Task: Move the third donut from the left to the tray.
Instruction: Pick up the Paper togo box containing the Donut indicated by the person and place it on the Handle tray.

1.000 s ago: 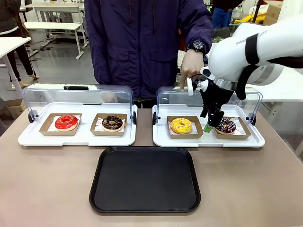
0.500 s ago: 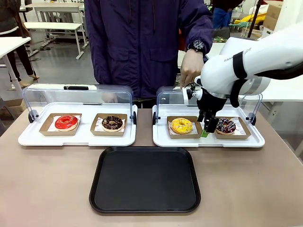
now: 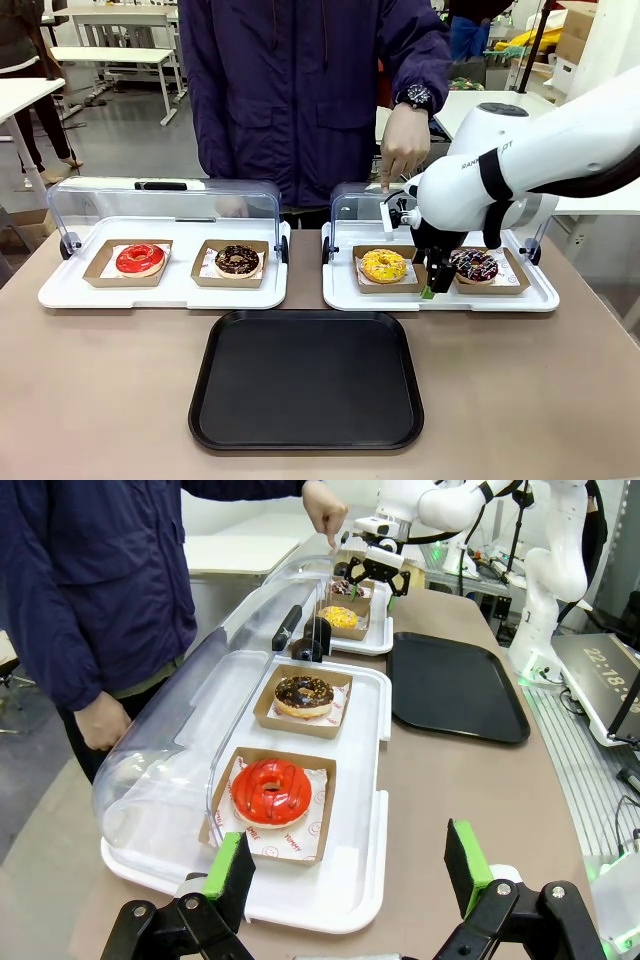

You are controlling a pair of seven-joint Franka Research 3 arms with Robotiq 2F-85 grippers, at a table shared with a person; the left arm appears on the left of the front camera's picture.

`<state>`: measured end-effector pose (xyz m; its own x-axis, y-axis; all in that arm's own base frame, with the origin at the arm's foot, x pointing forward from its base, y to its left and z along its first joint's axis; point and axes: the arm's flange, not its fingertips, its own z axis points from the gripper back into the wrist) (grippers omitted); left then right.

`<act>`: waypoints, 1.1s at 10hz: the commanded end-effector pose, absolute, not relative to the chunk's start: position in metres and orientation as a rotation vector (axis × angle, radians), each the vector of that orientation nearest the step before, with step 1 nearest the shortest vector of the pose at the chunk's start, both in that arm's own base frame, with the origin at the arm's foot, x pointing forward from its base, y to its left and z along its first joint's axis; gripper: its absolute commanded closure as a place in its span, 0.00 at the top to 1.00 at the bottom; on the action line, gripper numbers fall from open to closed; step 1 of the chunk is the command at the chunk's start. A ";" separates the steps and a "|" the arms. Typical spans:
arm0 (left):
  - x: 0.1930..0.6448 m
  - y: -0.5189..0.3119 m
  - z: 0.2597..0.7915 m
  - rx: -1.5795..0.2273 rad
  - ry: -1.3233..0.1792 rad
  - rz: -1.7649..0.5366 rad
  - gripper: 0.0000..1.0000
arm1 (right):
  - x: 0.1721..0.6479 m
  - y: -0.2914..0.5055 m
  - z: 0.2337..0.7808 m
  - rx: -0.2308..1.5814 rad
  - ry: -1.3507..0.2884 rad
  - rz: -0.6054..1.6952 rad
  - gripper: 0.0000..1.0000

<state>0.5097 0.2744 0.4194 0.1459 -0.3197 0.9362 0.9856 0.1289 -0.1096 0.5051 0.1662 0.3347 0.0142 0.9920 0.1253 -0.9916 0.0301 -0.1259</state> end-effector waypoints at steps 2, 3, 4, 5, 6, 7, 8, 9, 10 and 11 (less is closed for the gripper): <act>0.508 0.273 0.422 -0.942 -0.913 -1.183 1.00 | 0.499 0.170 0.327 -0.087 -0.232 1.526 1.00; 0.508 0.273 0.422 -0.942 -0.913 -1.183 1.00 | 0.498 0.170 0.325 -0.087 -0.236 1.527 1.00; 0.508 0.273 0.422 -0.942 -0.913 -1.183 1.00 | 0.498 0.171 0.324 -0.091 -0.240 1.526 1.00; 0.508 0.273 0.422 -0.942 -0.913 -1.183 1.00 | 0.500 0.172 0.322 -0.093 -0.242 1.525 1.00; 0.508 0.273 0.422 -0.942 -0.913 -1.183 1.00 | 0.501 0.172 0.321 -0.097 -0.243 1.522 1.00; 0.508 0.273 0.422 -0.942 -0.913 -1.183 1.00 | 0.503 0.172 0.321 -0.104 -0.246 1.519 1.00; 0.508 0.273 0.422 -0.942 -0.913 -1.183 1.00 | 0.506 0.172 0.320 -0.109 -0.247 1.515 1.00; 0.508 0.273 0.422 -0.942 -0.913 -1.183 1.00 | 0.510 0.172 0.318 -0.110 -0.244 1.514 1.00; 0.508 0.273 0.422 -0.942 -0.913 -1.183 1.00 | 0.513 0.173 0.317 -0.113 -0.248 1.514 1.00; 0.508 0.273 0.422 -0.942 -0.913 -1.183 1.00 | 0.515 0.173 0.316 -0.113 -0.249 1.511 1.00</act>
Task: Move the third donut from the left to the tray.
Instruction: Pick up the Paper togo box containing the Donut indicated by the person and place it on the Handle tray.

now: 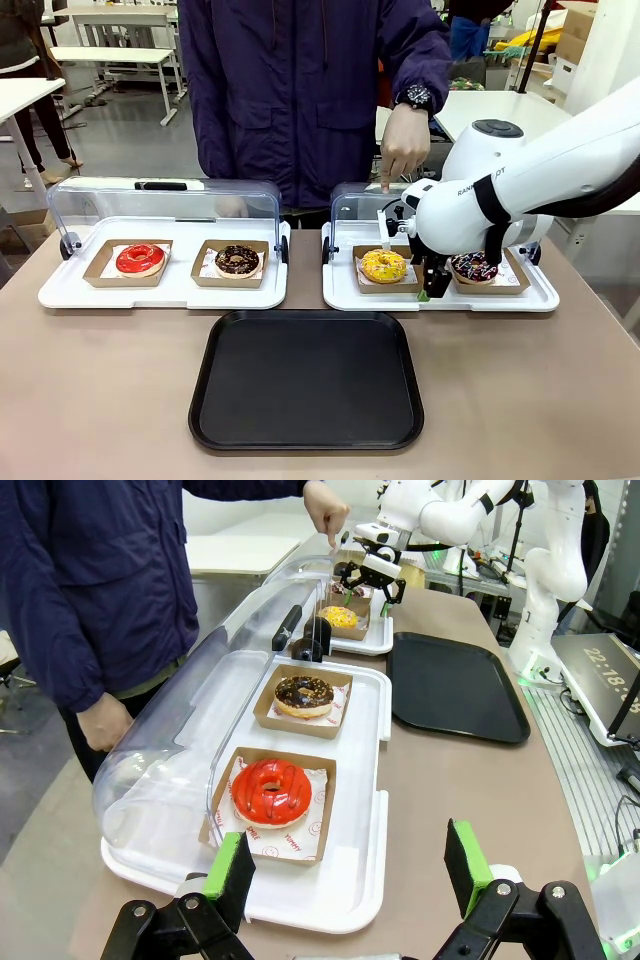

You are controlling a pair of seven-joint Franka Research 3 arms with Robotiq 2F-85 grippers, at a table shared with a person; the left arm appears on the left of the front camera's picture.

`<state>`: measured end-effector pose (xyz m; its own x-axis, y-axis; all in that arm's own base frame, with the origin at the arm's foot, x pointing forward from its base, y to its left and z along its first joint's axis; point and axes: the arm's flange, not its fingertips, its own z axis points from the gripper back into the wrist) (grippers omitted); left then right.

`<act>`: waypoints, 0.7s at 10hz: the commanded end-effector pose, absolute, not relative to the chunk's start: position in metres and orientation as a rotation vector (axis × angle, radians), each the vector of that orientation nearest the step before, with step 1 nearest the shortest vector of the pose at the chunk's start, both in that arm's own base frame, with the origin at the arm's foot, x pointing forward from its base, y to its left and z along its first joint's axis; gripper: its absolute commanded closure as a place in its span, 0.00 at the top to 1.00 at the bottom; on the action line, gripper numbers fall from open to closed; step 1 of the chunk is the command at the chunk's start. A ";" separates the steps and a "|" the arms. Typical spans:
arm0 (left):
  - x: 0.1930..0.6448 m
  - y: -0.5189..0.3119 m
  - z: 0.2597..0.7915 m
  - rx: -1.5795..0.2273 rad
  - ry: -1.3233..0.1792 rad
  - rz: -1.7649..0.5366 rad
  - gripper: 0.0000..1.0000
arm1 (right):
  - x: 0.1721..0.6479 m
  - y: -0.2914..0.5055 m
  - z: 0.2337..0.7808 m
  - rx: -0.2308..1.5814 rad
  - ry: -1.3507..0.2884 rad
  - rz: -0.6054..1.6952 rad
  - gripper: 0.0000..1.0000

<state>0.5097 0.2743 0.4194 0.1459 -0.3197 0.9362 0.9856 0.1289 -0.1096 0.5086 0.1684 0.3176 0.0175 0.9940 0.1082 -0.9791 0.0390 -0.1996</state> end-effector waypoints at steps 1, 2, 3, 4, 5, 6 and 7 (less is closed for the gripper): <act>0.508 0.273 0.422 -0.942 -0.913 -1.183 1.00 | 0.518 0.173 0.314 -0.115 -0.244 1.513 1.00; 0.508 0.273 0.422 -0.942 -0.913 -1.183 1.00 | 0.520 0.174 0.312 -0.114 -0.240 1.513 1.00; 0.508 0.273 0.422 -0.942 -0.913 -1.183 1.00 | 0.521 0.173 0.312 -0.114 -0.237 1.509 1.00; 0.508 0.273 0.422 -0.942 -0.913 -1.183 1.00 | 0.522 0.173 0.310 -0.110 -0.236 1.507 1.00; 0.508 0.273 0.422 -0.942 -0.913 -1.183 1.00 | 0.522 0.173 0.310 -0.108 -0.236 1.505 1.00; 0.508 0.273 0.422 -0.942 -0.913 -1.183 1.00 | 0.522 0.172 0.310 -0.108 -0.234 1.507 1.00; 0.508 0.273 0.422 -0.942 -0.913 -1.183 1.00 | 0.521 0.174 0.309 -0.106 -0.232 1.508 0.60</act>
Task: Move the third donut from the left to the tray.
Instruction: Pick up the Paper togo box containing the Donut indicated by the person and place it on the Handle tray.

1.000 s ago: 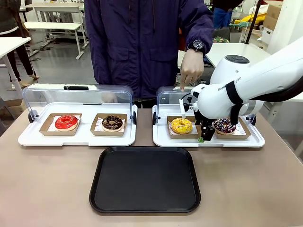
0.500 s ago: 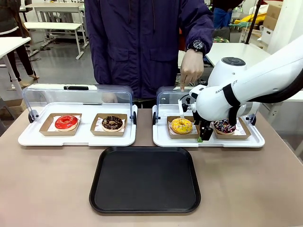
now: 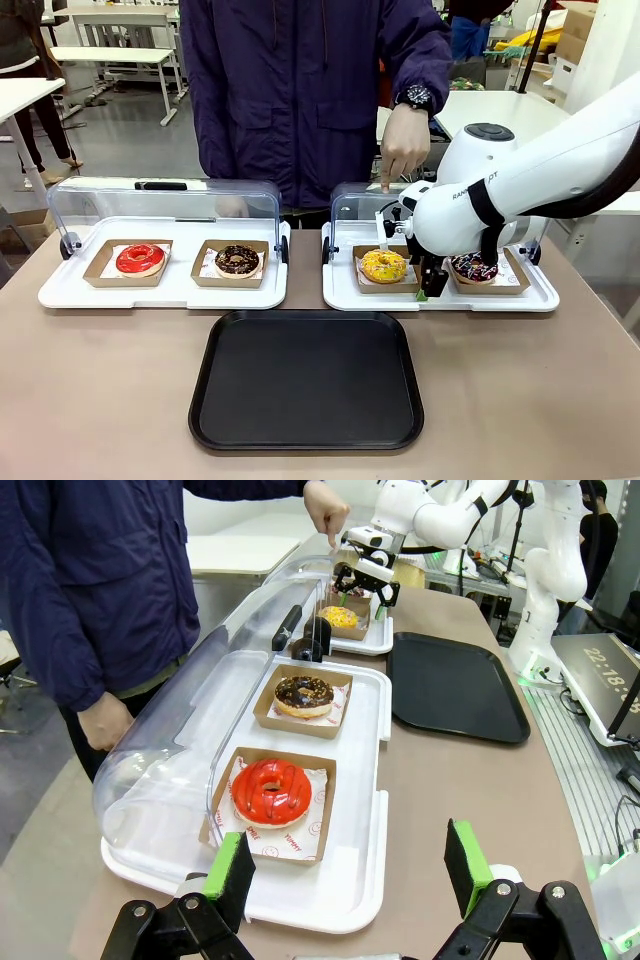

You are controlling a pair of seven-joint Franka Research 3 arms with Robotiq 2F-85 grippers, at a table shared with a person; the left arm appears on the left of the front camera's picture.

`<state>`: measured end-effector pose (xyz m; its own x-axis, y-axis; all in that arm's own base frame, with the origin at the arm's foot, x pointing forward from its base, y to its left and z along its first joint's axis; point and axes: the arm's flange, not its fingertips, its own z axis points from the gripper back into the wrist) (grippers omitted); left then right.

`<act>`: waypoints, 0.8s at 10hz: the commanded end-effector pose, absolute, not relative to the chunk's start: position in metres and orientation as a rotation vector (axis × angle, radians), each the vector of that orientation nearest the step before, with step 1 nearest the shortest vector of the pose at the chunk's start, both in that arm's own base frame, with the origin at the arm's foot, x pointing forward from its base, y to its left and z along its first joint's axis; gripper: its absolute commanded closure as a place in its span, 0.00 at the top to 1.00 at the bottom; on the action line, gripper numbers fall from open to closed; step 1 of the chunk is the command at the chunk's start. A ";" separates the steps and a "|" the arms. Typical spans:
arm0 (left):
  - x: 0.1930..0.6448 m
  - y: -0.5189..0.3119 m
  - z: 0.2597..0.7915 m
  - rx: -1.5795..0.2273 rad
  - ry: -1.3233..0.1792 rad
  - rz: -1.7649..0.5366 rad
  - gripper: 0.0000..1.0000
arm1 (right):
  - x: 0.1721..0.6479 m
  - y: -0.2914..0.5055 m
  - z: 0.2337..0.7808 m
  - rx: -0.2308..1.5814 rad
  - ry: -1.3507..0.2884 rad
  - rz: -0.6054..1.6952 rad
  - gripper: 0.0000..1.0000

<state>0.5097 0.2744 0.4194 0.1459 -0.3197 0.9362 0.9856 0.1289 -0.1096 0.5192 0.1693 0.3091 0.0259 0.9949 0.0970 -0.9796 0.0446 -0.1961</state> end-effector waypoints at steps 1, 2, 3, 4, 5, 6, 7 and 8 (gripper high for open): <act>0.508 0.273 0.422 -0.942 -0.913 -1.183 1.00 | 0.521 0.174 0.309 -0.099 -0.230 1.507 0.40; 0.508 0.273 0.422 -0.942 -0.913 -1.183 1.00 | 0.520 0.174 0.310 -0.092 -0.221 1.514 0.00; 0.508 0.273 0.422 -0.942 -0.913 -1.183 1.00 | 0.520 0.174 0.310 -0.087 -0.213 1.519 0.00; 0.508 0.273 0.422 -0.942 -0.913 -1.183 1.00 | 0.520 0.175 0.310 -0.087 -0.207 1.521 0.00; 0.508 0.273 0.422 -0.942 -0.913 -1.183 1.00 | 0.519 0.175 0.310 -0.089 -0.202 1.520 0.14; 0.508 0.273 0.422 -0.942 -0.913 -1.183 1.00 | 0.518 0.176 0.311 -0.089 -0.199 1.520 0.05; 0.508 0.273 0.422 -0.942 -0.913 -1.183 1.00 | 0.518 0.175 0.311 -0.090 -0.194 1.520 0.00; 0.508 0.273 0.422 -0.942 -0.913 -1.183 1.00 | 0.518 0.176 0.311 -0.089 -0.191 1.521 0.00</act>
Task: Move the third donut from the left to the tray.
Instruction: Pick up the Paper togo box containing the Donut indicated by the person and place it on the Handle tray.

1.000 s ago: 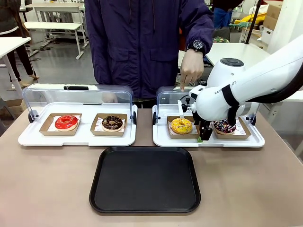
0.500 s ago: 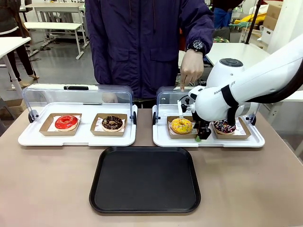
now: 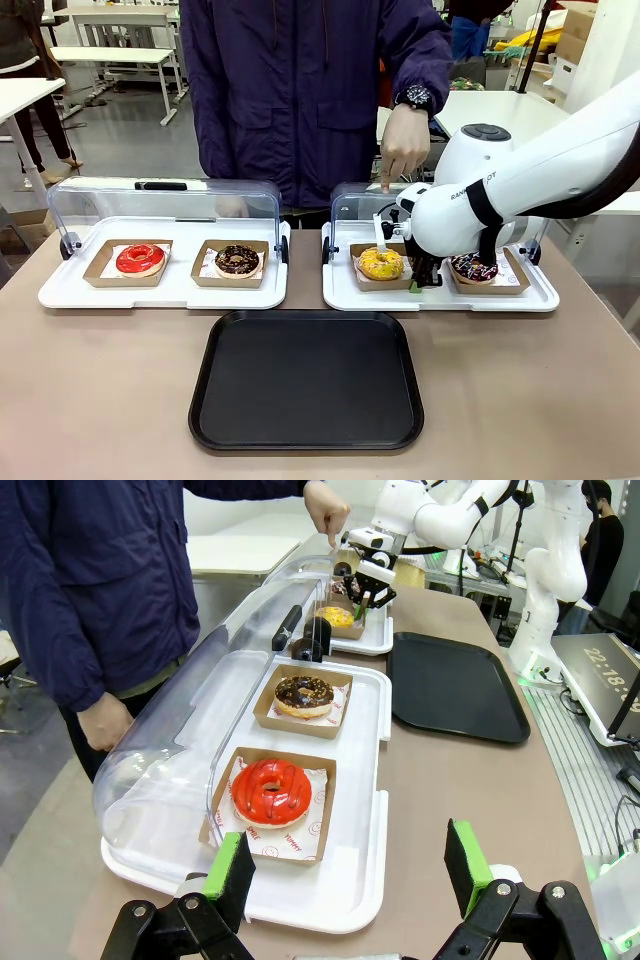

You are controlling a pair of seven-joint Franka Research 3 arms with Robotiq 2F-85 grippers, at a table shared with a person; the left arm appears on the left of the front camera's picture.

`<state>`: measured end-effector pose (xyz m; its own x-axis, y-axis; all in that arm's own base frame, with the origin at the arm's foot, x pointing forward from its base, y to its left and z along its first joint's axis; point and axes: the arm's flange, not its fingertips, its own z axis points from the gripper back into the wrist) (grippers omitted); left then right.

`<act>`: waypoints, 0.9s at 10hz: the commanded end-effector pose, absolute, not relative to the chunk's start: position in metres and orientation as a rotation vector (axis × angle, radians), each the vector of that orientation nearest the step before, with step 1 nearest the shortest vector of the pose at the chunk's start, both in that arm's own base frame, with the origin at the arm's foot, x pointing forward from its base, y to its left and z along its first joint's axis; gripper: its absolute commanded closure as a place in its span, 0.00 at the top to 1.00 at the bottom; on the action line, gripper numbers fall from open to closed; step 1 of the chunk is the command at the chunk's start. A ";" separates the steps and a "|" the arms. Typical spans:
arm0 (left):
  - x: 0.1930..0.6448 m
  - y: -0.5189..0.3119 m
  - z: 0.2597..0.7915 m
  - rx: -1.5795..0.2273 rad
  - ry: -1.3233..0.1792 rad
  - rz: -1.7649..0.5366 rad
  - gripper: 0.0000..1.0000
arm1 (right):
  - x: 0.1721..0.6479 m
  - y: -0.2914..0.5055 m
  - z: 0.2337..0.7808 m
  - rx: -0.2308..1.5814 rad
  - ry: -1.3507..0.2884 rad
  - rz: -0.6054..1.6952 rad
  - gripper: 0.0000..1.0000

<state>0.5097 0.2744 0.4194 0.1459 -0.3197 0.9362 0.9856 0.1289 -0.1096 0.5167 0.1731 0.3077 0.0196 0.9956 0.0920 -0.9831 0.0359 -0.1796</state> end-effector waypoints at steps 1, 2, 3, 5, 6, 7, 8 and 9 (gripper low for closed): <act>0.508 0.273 0.422 -0.942 -0.913 -1.183 1.00 | 0.518 0.176 0.311 -0.088 -0.186 1.516 0.00; 0.508 0.273 0.422 -0.942 -0.913 -1.183 1.00 | 0.518 0.176 0.310 -0.085 -0.180 1.512 0.00; 0.508 0.273 0.422 -0.942 -0.913 -1.183 1.00 | 0.517 0.176 0.310 -0.084 -0.179 1.505 0.00; 0.508 0.273 0.422 -0.942 -0.913 -1.183 1.00 | 0.516 0.173 0.307 -0.069 -0.207 1.531 0.00; 0.508 0.273 0.422 -0.942 -0.913 -1.183 1.00 | 0.516 0.173 0.307 -0.069 -0.207 1.531 0.00; 0.508 0.273 0.422 -0.942 -0.913 -1.183 1.00 | 0.516 0.173 0.307 -0.069 -0.207 1.531 0.00; 0.508 0.273 0.422 -0.942 -0.913 -1.183 1.00 | 0.516 0.173 0.307 -0.069 -0.207 1.531 0.00; 0.508 0.273 0.422 -0.942 -0.913 -1.183 1.00 | 0.517 0.175 0.309 -0.072 -0.192 1.519 0.02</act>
<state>0.5097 0.2744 0.4194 0.1459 -0.3197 0.9362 0.9856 0.1289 -0.1096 0.5168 0.1752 0.3087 0.0393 0.9960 0.0804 -0.9847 0.0523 -0.1663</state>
